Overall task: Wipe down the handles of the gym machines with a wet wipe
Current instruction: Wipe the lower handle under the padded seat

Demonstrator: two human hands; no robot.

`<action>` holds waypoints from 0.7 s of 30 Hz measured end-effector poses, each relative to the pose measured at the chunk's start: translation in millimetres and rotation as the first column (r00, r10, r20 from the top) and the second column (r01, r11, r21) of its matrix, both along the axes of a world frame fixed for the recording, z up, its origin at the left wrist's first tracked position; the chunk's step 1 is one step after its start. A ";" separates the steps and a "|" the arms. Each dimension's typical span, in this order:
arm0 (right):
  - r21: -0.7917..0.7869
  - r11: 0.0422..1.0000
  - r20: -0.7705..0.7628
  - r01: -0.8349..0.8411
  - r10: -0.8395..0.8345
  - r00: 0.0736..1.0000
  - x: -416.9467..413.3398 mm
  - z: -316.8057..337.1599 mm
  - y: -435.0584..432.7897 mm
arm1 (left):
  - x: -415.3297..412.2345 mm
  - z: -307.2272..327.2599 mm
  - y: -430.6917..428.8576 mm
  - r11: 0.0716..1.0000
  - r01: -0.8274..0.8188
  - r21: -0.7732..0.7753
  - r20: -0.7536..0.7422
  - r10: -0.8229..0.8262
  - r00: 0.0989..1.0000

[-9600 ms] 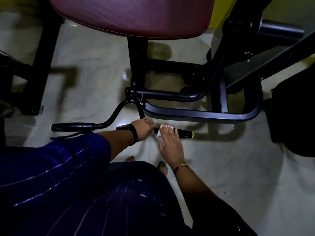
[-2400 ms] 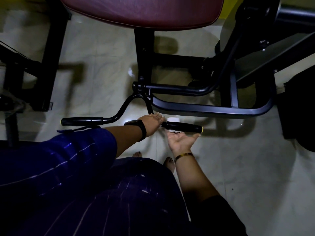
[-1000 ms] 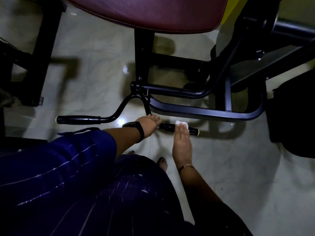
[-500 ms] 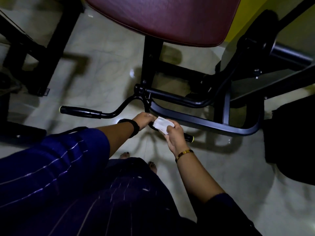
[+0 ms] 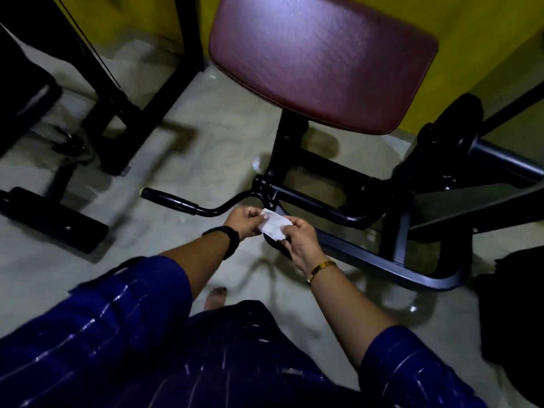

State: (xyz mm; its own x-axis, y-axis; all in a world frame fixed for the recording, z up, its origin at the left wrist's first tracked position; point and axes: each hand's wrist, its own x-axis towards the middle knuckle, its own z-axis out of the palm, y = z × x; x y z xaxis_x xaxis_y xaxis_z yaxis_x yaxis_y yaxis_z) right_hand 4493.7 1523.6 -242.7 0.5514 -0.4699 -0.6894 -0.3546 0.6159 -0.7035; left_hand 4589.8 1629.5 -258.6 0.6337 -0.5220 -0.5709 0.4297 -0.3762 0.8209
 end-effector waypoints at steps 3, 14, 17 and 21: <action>-0.038 0.996 -0.001 -0.077 0.077 0.997 13.2 10.5 0.5 | -0.3 14.8 7.8 0.991 -0.128 -0.039 -0.032 0.127 0.991; 0.046 0.987 0.152 -0.155 0.147 0.977 52.7 27.2 30.3 | -5.5 55.2 46.8 0.868 -0.479 -0.127 -0.163 0.459 0.874; 0.039 0.985 0.160 -0.165 0.157 0.974 62.5 29.4 36.3 | -3.9 62.0 53.7 0.839 -0.526 -0.140 -0.159 0.505 0.848; 0.054 0.989 0.168 -0.141 0.130 0.977 74.7 32.7 42.6 | 5.2 73.6 63.0 0.812 -0.548 -0.200 -0.178 0.520 0.835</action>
